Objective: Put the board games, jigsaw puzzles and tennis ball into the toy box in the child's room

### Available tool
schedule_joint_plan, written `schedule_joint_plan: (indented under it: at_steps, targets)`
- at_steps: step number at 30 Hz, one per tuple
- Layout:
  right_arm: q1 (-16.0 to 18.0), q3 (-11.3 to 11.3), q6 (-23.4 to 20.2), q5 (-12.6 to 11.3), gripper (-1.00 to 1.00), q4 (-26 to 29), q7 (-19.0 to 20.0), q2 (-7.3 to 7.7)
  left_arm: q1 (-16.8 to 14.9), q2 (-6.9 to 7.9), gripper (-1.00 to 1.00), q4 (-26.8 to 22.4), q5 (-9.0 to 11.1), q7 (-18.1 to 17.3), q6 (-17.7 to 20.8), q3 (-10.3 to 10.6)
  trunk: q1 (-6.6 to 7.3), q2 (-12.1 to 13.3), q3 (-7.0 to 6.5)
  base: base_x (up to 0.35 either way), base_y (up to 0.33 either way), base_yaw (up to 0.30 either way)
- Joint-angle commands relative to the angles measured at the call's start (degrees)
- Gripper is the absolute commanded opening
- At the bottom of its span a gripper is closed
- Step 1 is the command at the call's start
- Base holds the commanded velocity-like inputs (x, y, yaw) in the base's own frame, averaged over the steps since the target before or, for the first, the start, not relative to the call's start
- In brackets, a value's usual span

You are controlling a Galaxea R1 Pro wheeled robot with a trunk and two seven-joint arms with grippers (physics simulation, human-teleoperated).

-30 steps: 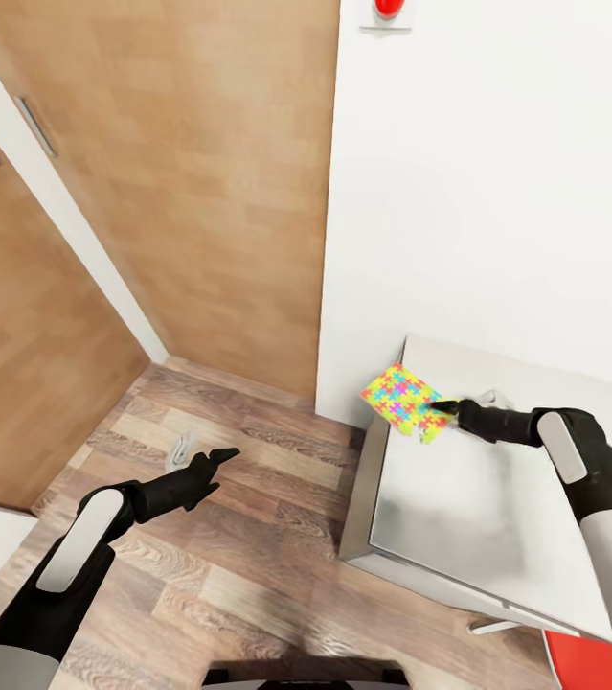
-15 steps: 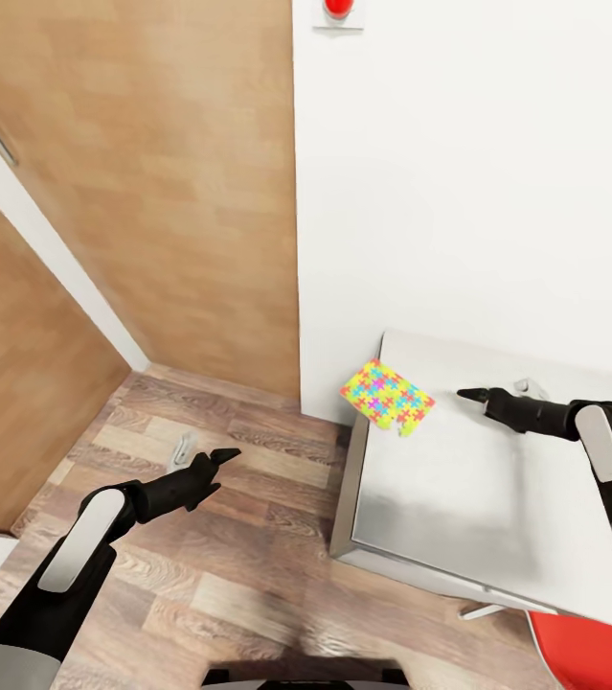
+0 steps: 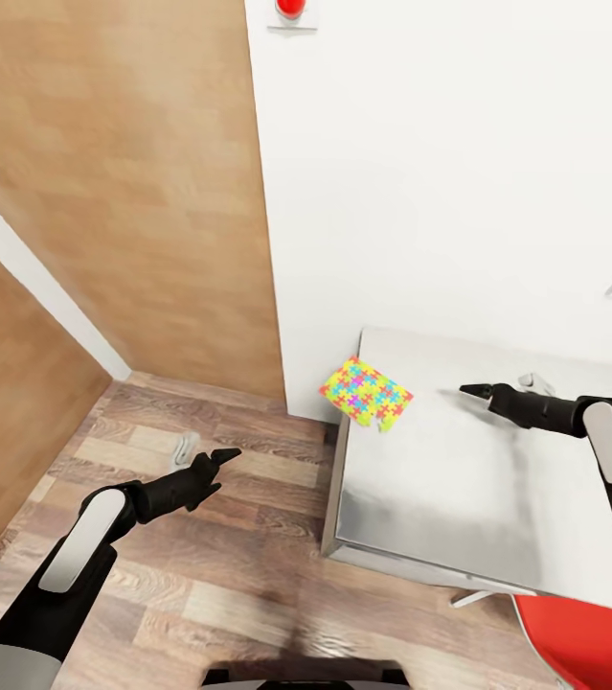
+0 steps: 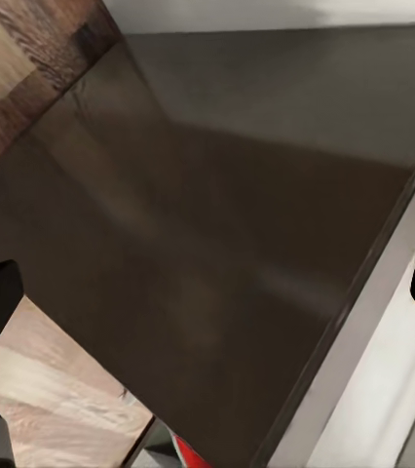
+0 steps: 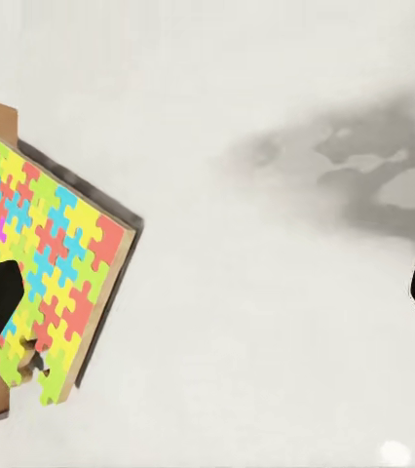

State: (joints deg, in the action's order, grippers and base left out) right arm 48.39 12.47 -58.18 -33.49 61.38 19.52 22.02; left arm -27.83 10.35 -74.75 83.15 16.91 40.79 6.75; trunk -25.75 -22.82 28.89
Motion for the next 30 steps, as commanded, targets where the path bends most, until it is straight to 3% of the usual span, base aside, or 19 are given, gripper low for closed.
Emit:
schedule_joint_plan:
  at_steps: [1,16,30]
  targets:
    - [-0.12,0.12,-0.28,0.56,1.00,0.47,0.60,0.00,-0.03,0.04,1.00,-0.09,0.61,0.51,0.00,0.08,-0.03,-0.10,0.08,0.044,0.000,-0.043]
    - [-1.71,0.18,-0.46,0.54,1.00,4.50,0.68,-0.01,-0.03,0.02,1.00,-0.05,0.53,-0.37,0.00,0.24,-0.03,-0.10,0.08,0.164,0.011,-0.016]
    - [-3.49,0.24,-1.82,0.46,1.00,8.92,0.77,0.01,-0.06,0.02,1.00,0.32,0.49,-0.57,0.00,0.25,-0.03,-0.10,0.08,0.048,0.003,-0.041]
